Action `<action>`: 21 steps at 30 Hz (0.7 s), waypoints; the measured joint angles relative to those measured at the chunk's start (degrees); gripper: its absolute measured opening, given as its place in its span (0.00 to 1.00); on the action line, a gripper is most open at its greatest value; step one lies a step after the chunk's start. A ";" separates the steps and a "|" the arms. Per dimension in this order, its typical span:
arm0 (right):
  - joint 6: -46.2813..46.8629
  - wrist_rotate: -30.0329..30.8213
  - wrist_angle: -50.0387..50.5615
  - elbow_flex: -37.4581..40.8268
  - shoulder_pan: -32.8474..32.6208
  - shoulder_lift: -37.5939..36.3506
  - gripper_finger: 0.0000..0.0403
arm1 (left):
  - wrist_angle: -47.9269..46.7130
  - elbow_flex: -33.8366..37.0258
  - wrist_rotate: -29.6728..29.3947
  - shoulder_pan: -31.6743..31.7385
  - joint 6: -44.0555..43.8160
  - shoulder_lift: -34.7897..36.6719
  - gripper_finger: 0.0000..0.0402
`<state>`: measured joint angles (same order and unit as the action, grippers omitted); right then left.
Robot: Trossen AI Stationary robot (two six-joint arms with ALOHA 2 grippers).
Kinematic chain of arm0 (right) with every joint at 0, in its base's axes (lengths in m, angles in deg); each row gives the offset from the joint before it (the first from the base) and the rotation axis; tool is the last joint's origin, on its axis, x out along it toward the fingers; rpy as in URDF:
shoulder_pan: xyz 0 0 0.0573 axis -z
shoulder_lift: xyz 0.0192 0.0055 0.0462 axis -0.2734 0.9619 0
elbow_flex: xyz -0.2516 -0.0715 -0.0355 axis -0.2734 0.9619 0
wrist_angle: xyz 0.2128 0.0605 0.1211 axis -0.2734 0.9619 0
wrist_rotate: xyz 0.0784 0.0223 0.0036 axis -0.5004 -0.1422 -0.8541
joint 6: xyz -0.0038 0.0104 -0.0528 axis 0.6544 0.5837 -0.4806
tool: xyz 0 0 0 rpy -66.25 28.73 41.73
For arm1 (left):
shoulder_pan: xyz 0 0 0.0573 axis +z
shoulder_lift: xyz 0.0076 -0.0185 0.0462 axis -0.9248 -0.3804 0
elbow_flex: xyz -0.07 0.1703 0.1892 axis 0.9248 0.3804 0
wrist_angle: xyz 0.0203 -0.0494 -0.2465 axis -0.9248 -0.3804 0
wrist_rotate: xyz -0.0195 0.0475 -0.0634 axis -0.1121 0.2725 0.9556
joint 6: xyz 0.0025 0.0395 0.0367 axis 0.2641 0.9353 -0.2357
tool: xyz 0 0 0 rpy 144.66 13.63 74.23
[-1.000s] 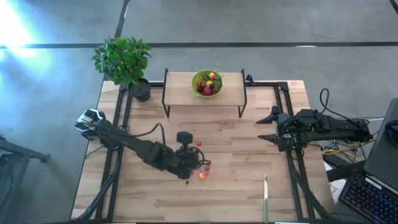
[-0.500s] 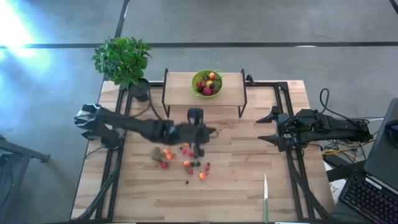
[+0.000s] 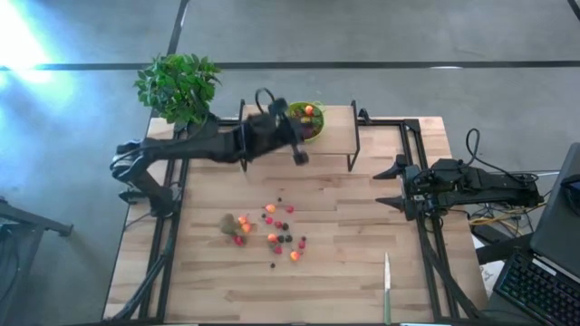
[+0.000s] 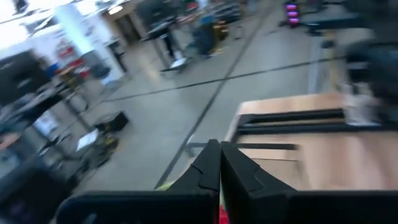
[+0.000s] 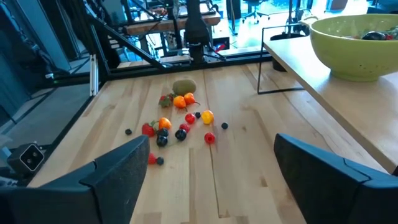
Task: Pick & Place Fruit
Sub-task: Put the red cherry into the green strainer bowl on the shelf
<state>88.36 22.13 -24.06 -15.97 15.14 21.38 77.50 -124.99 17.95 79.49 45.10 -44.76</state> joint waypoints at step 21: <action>-0.01 0.00 0.00 0.00 0.00 0.00 0.67 | 9.88 11.19 6.98 12.16 -12.58 -0.11 0.01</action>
<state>88.35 22.13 -24.06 -15.97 15.14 21.38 87.38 -113.80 24.93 91.65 32.52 -44.86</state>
